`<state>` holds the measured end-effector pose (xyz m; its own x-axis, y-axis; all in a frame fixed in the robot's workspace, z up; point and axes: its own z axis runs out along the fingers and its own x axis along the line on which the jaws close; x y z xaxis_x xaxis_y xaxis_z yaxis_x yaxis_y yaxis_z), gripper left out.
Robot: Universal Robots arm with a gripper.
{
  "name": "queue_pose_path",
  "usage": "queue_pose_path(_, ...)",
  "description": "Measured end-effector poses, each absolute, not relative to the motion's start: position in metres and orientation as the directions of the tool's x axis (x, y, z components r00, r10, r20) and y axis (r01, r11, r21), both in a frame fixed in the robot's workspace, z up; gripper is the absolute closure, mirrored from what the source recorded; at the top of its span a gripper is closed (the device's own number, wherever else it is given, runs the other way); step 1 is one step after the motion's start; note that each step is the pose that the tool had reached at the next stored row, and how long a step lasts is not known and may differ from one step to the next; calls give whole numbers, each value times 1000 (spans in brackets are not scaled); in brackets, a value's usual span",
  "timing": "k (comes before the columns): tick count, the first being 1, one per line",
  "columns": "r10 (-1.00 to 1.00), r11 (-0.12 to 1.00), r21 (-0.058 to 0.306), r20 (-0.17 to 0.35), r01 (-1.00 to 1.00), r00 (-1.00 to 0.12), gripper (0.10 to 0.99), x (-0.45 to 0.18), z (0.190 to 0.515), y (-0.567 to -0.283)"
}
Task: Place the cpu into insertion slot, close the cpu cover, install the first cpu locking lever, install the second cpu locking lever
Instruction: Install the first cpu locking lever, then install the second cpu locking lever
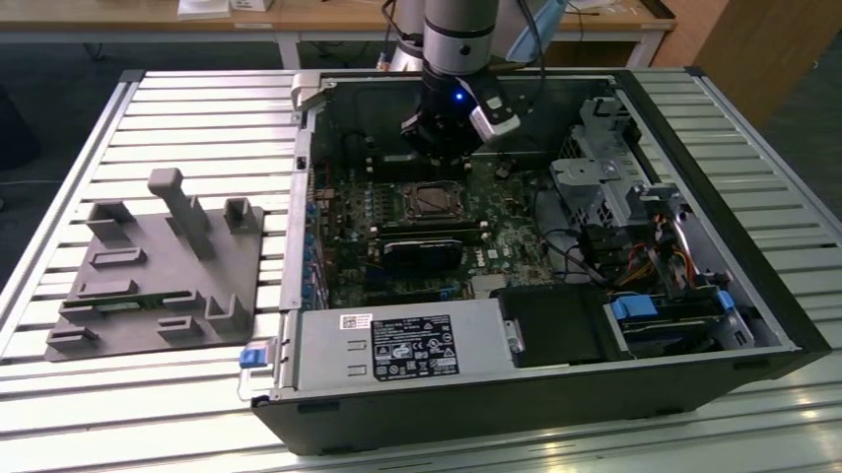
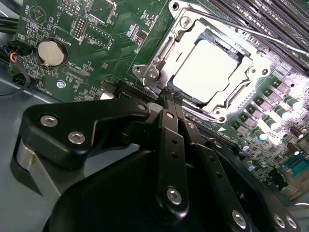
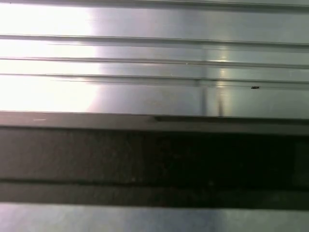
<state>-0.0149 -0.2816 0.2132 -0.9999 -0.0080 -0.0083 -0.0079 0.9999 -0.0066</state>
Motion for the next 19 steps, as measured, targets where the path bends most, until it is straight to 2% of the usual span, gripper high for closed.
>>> queue_pose_path(19, -8, 1000, -7, -8, -8, -1000, 973, -15, 213, -295)
